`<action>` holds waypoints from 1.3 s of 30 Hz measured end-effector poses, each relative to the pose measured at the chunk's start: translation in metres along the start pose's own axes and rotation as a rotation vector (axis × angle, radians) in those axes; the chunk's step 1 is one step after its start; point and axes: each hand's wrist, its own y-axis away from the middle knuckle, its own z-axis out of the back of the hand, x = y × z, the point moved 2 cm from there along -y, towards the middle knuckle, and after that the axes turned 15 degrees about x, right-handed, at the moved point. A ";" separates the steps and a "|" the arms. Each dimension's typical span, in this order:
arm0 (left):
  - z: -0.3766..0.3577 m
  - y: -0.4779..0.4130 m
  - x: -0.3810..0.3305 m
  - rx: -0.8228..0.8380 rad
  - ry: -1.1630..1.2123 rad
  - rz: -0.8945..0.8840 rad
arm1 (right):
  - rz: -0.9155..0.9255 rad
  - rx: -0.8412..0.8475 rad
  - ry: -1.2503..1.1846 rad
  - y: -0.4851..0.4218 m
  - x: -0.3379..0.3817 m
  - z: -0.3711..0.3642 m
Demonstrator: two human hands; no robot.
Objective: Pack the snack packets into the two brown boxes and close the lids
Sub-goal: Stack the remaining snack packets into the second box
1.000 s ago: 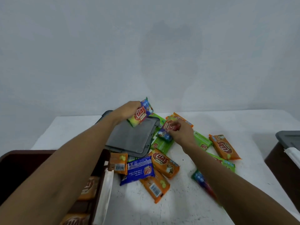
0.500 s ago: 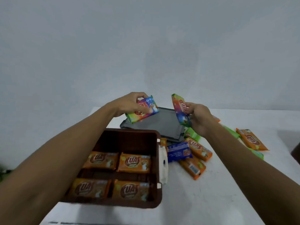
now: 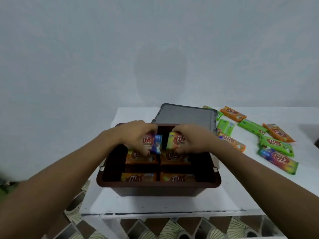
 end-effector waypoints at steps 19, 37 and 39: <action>-0.040 -0.014 0.005 0.008 -0.619 0.069 | 0.006 0.018 0.564 -0.013 0.002 -0.031; 0.027 -0.077 -0.120 -0.269 -0.164 -0.217 | -0.250 -0.192 -0.062 0.084 -0.169 -0.058; 0.028 -0.101 -0.152 -0.273 -0.195 -0.257 | -0.367 0.000 0.027 0.108 -0.203 -0.083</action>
